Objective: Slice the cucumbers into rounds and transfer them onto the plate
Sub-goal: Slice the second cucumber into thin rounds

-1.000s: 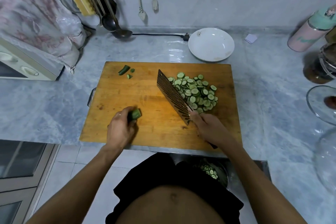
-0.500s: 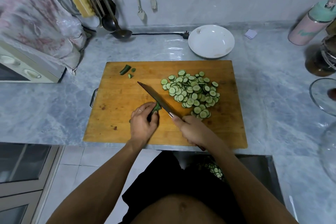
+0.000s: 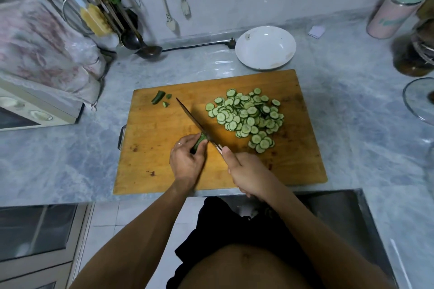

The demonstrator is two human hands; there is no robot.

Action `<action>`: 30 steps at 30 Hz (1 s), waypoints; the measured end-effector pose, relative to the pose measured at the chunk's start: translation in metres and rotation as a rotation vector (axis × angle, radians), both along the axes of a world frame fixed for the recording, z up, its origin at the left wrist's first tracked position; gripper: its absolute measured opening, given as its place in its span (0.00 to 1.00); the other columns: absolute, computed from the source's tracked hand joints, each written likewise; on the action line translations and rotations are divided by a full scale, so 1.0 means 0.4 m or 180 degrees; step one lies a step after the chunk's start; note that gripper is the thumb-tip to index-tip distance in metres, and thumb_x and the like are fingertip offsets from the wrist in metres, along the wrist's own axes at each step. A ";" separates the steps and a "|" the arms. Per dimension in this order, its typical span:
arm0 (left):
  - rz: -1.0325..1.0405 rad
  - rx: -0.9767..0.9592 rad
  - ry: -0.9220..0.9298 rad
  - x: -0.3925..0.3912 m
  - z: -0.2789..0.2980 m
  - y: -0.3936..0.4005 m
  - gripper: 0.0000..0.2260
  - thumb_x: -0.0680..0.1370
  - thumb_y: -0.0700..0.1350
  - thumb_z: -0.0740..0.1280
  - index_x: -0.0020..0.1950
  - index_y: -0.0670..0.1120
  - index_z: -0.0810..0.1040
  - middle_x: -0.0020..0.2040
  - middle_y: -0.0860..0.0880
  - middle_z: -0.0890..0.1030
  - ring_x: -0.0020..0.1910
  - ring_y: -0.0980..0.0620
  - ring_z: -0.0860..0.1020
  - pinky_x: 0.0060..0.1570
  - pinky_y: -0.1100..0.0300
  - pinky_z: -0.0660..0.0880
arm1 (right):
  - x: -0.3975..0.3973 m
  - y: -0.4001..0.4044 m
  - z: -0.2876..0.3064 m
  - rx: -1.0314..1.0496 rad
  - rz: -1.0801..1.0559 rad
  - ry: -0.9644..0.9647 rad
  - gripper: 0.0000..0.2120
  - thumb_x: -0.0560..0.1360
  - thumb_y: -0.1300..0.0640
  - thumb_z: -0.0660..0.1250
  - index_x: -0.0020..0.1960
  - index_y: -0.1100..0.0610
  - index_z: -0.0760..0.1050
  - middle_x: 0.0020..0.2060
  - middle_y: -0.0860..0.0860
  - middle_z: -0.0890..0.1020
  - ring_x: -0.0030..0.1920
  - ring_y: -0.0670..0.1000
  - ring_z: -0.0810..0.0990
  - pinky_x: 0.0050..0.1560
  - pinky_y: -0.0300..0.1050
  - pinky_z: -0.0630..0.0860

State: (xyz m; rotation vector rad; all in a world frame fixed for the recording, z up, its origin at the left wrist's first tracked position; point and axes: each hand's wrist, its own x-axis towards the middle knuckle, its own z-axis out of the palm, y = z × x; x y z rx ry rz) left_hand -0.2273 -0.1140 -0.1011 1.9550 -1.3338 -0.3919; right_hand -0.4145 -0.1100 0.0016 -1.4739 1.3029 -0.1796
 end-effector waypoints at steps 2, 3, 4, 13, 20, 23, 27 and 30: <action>0.0030 0.0025 0.0036 0.002 0.002 0.000 0.16 0.75 0.56 0.69 0.55 0.47 0.85 0.54 0.51 0.84 0.54 0.52 0.80 0.55 0.50 0.77 | 0.006 0.006 0.011 -0.0039 0.0067 0.0041 0.35 0.83 0.39 0.45 0.45 0.66 0.78 0.27 0.53 0.74 0.26 0.49 0.72 0.33 0.45 0.70; 0.0040 0.0027 0.0050 0.003 0.004 0.000 0.17 0.75 0.57 0.68 0.55 0.47 0.85 0.54 0.51 0.84 0.54 0.52 0.80 0.55 0.51 0.77 | 0.007 0.009 0.014 -0.0063 0.0083 0.0067 0.35 0.83 0.39 0.45 0.44 0.66 0.78 0.27 0.53 0.74 0.27 0.49 0.72 0.35 0.46 0.71; 0.0048 0.0030 0.0070 0.001 0.008 -0.001 0.18 0.74 0.58 0.67 0.55 0.47 0.85 0.54 0.51 0.84 0.54 0.52 0.80 0.55 0.52 0.77 | 0.008 0.012 0.014 -0.0093 0.0101 0.0093 0.35 0.83 0.39 0.45 0.43 0.66 0.78 0.27 0.53 0.74 0.27 0.49 0.72 0.37 0.46 0.72; -0.0089 0.0063 0.0195 0.008 0.015 0.002 0.16 0.73 0.51 0.67 0.55 0.44 0.85 0.55 0.48 0.84 0.55 0.52 0.80 0.56 0.59 0.76 | 0.013 0.015 0.013 -0.0248 0.0313 0.0127 0.33 0.84 0.40 0.44 0.36 0.62 0.72 0.29 0.56 0.74 0.29 0.53 0.74 0.42 0.52 0.75; -0.0059 -0.0015 0.0291 0.000 0.009 0.003 0.13 0.74 0.47 0.70 0.55 0.44 0.85 0.54 0.47 0.84 0.55 0.51 0.80 0.56 0.62 0.75 | 0.021 0.017 0.010 -0.0140 0.0139 0.0099 0.34 0.83 0.39 0.44 0.29 0.59 0.67 0.17 0.50 0.71 0.22 0.47 0.73 0.38 0.49 0.75; -0.0059 -0.0062 0.0220 -0.011 0.011 0.006 0.10 0.75 0.42 0.72 0.55 0.42 0.84 0.55 0.45 0.84 0.56 0.48 0.79 0.58 0.62 0.72 | 0.021 0.003 0.005 0.0050 -0.0007 -0.0086 0.35 0.83 0.37 0.45 0.28 0.59 0.67 0.16 0.50 0.69 0.15 0.47 0.69 0.29 0.43 0.71; -0.0021 -0.0087 0.0175 -0.021 0.014 0.012 0.11 0.74 0.38 0.72 0.56 0.41 0.84 0.55 0.43 0.83 0.57 0.45 0.78 0.61 0.57 0.71 | 0.044 -0.010 -0.008 0.0068 0.0004 0.0114 0.34 0.83 0.37 0.45 0.30 0.60 0.68 0.22 0.54 0.72 0.15 0.48 0.70 0.19 0.35 0.65; -0.0023 -0.0099 0.0128 -0.021 0.015 0.011 0.11 0.74 0.38 0.72 0.56 0.40 0.84 0.55 0.42 0.83 0.57 0.44 0.78 0.62 0.57 0.70 | 0.060 -0.015 -0.026 -0.0060 -0.0006 0.0166 0.33 0.83 0.38 0.44 0.30 0.59 0.68 0.24 0.54 0.73 0.21 0.50 0.72 0.23 0.41 0.67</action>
